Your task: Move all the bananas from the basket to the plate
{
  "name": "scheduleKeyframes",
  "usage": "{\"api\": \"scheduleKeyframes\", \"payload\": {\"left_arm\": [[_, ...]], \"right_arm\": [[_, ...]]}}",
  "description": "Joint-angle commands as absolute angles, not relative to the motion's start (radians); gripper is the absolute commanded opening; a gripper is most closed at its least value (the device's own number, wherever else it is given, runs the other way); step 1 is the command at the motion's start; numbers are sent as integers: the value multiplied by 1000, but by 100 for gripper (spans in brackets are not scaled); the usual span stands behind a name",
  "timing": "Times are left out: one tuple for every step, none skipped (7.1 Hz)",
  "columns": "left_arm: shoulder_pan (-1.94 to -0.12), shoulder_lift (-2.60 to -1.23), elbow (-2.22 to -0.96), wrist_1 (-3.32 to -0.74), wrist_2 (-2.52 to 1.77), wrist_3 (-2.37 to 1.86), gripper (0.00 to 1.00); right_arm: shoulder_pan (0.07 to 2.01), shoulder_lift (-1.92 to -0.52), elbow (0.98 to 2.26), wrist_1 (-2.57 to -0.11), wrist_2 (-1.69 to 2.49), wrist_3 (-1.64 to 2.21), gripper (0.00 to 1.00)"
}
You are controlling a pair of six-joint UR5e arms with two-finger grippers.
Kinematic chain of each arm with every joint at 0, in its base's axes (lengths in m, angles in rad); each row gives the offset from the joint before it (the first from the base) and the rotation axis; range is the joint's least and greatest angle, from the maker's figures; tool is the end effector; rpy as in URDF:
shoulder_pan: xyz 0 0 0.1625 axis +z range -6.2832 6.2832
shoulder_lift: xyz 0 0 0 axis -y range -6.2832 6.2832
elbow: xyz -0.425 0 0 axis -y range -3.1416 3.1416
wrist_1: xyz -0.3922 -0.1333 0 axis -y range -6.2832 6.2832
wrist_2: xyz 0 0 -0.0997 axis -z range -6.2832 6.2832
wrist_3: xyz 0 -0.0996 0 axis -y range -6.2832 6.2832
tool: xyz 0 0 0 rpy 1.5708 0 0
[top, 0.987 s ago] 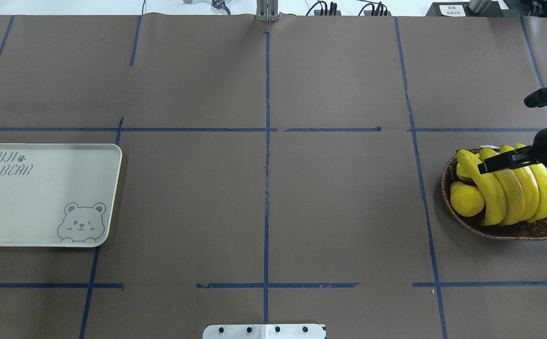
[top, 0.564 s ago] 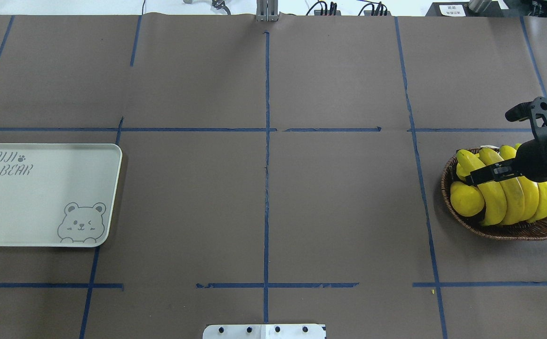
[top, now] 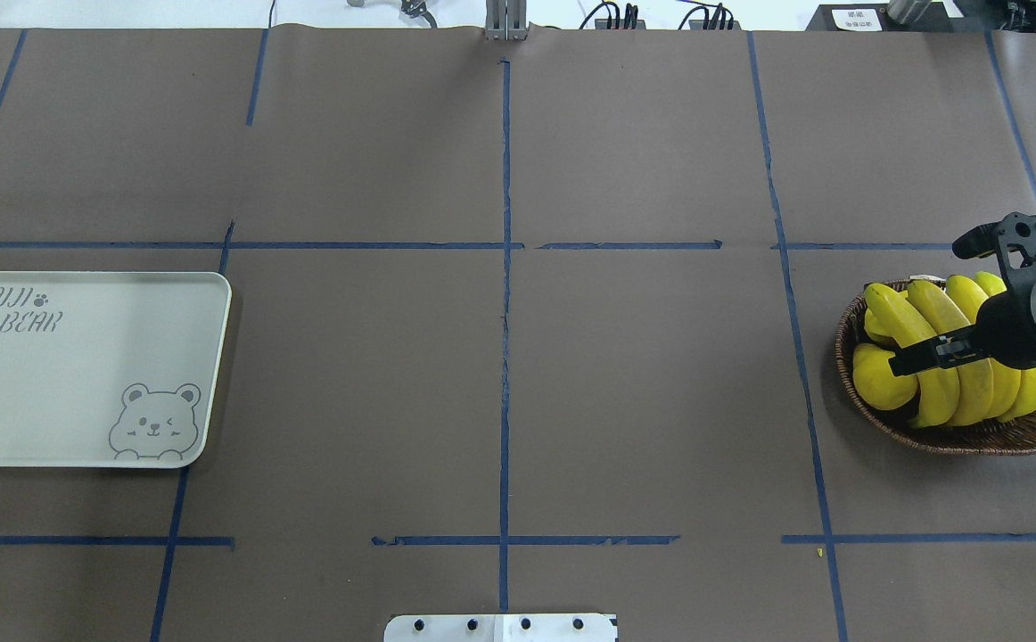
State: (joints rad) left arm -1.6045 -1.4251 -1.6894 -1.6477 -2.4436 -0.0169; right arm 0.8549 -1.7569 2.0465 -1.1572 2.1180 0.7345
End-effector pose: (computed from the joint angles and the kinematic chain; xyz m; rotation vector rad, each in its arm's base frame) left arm -0.0716 -0.4310 0.6526 0.0539 0.8722 -0.0256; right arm -0.2196 -0.3766 0.4686 0.1651 -0.8466 -0.1749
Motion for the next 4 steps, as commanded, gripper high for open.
{"api": "scheduleKeyframes", "payload": {"left_arm": [[-1605, -1425, -1689, -1647, -2444, -17, 100], [-1605, -1425, -1689, -1647, -2444, -17, 100], [-1605, -1427, -1690, -1647, -2444, -17, 100], [-1605, -1427, -1689, -1647, -2444, -17, 100]], "right_arm": [[853, -1775, 2042, -1158, 2117, 733, 80], [853, -1775, 2036, -1158, 2117, 733, 80], [851, -1773, 2034, -1158, 2117, 733, 80], [848, -1769, 2034, -1158, 2117, 733, 80]]}}
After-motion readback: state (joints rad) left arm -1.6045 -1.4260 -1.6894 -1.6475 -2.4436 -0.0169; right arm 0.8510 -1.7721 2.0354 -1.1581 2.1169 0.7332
